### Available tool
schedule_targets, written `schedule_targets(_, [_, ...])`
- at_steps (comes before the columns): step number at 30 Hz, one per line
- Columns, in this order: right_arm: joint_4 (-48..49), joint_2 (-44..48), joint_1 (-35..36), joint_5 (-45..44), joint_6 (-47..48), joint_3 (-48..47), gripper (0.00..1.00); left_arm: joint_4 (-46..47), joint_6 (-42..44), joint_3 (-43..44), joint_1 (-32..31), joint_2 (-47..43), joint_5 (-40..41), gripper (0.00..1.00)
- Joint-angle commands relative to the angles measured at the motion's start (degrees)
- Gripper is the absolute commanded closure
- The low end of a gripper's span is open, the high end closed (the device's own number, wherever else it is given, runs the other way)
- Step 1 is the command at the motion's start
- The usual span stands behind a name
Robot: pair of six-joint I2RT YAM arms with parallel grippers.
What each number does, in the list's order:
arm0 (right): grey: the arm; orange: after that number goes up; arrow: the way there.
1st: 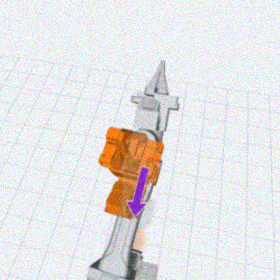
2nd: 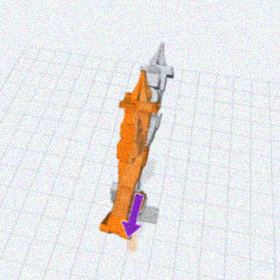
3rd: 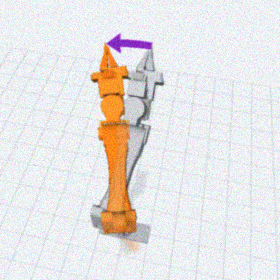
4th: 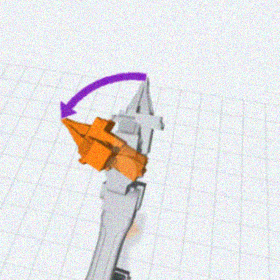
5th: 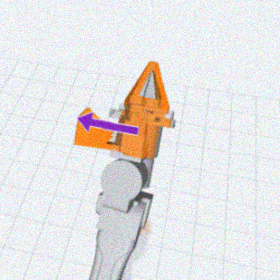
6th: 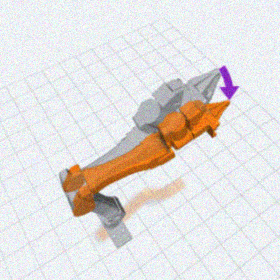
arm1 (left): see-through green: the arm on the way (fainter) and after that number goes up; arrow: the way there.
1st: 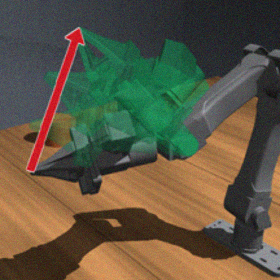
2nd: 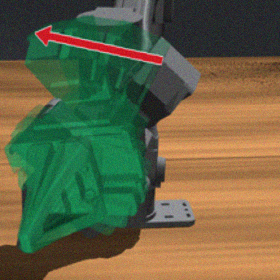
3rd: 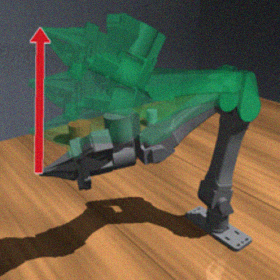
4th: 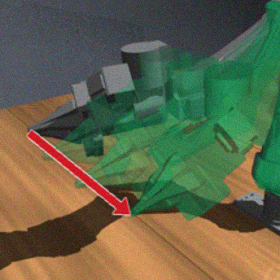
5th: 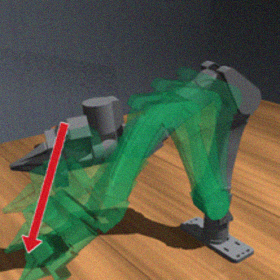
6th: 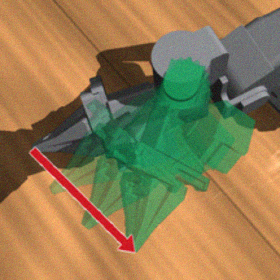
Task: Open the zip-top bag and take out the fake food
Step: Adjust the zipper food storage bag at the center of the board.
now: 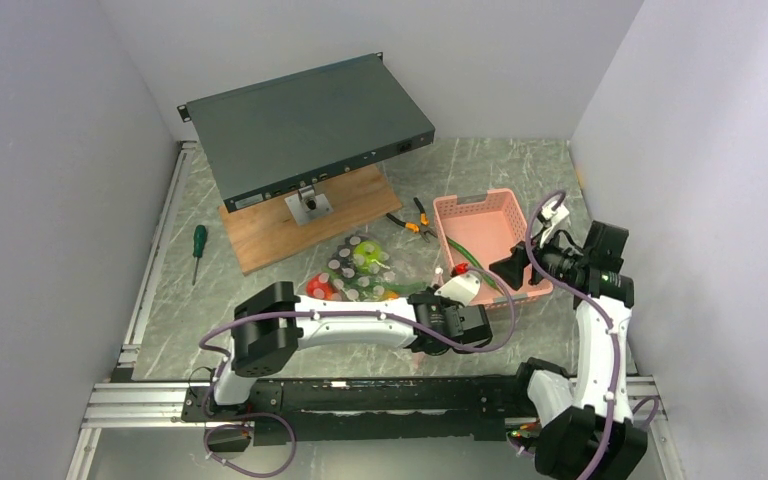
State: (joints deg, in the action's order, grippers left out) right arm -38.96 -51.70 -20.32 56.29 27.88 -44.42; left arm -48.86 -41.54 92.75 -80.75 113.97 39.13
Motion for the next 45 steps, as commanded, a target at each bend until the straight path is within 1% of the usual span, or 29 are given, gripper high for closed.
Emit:
schedule_targets(1, [-1.9,3.8,0.2,8.3,6.1,-0.3,0.27,0.8,1.8,-3.8,1.0,-5.0,1.2,0.88])
schedule_targets(2, [-3.4,4.4,0.4,10.0,8.5,-0.2,0.27,2.7,2.4,-6.1,1.8,-6.9,-0.5,0.96])
schedule_targets(3, [-5.2,4.8,0.8,11.5,11.3,-0.4,0.27,4.6,3.0,-8.1,2.6,-9.2,-1.9,1.0])
schedule_targets(4, [-7.0,5.2,1.1,13.5,14.5,-0.4,0.28,7.6,3.9,-10.4,3.0,-11.6,-3.1,1.0])
schedule_targets(6, [-12.5,5.6,1.9,15.4,24.0,-0.1,0.28,12.1,6.2,-14.1,3.5,-16.1,-5.4,1.0])
schedule_targets(10, [-29.8,4.5,6.0,20.0,52.2,-0.1,0.3,18.4,9.8,-17.9,4.6,-22.0,-10.7,1.0])
schedule_targets(11, [-32.0,4.1,8.0,20.3,56.7,-0.1,0.31,19.7,10.5,-18.5,4.7,-22.7,-12.0,1.0])
schedule_targets(12, [-31.3,3.7,10.5,20.2,57.0,0.0,0.32,20.4,10.8,-18.7,4.7,-23.2,-12.8,1.0])
schedule_targets(13, [-28.6,3.4,13.5,19.8,54.7,0.1,0.35,21.0,11.2,-18.7,4.9,-23.6,-13.6,1.0])
schedule_targets(14, [-23.9,3.2,17.5,18.8,50.4,0.4,0.38,21.3,11.4,-18.4,4.8,-23.6,-14.0,1.0])
schedule_targets(17, [-10.3,3.1,25.3,14.2,38.6,2.1,0.45,21.2,12.0,-17.4,4.9,-23.2,-14.2,1.0])
schedule_targets(18, [-7.6,2.6,26.8,12.8,37.0,2.4,0.46,21.2,12.1,-17.3,5.1,-23.1,-14.2,1.0])
schedule_targets(19, [-6.9,1.5,27.7,12.1,37.0,2.0,0.47,21.4,12.0,-17.2,5.4,-23.3,-14.4,1.0])
schedule_targets(22, [-6.4,-2.6,29.7,12.4,36.7,0.6,0.51,23.6,10.8,-18.5,7.3,-24.4,-15.7,1.0])
schedule_targets(26, [2.3,-3.7,30.5,13.9,28.0,3.2,0.53,29.9,8.5,-22.6,9.9,-27.4,-18.9,1.0])
schedule_targets(30, [7.3,-3.9,31.1,12.9,23.6,4.8,0.56,33.6,8.0,-25.6,10.9,-30.4,-20.0,1.0])
schedule_targets(34, [18.8,-5.9,33.2,9.7,12.7,7.0,0.58,35.6,7.8,-26.5,11.8,-32.3,-21.3,1.0])
schedule_targets(38, [26.9,-9.4,34.9,6.7,5.9,7.0,0.6,35.9,8.4,-24.3,12.0,-32.0,-21.6,1.0])
schedule_targets(41, [31.4,-11.1,35.5,5.4,2.2,6.8,0.59,36.6,8.7,-23.9,12.0,-32.7,-21.6,1.0])
schedule_targets(43, [33.1,-12.4,35.7,6.0,0.2,6.5,0.56,37.9,9.2,-24.4,12.2,-33.6,-22.0,1.0])
schedule_targets(45, [36.9,-13.4,35.9,6.7,-4.2,7.0,0.53,39.4,9.4,-25.0,12.5,-34.8,-22.8,1.0])
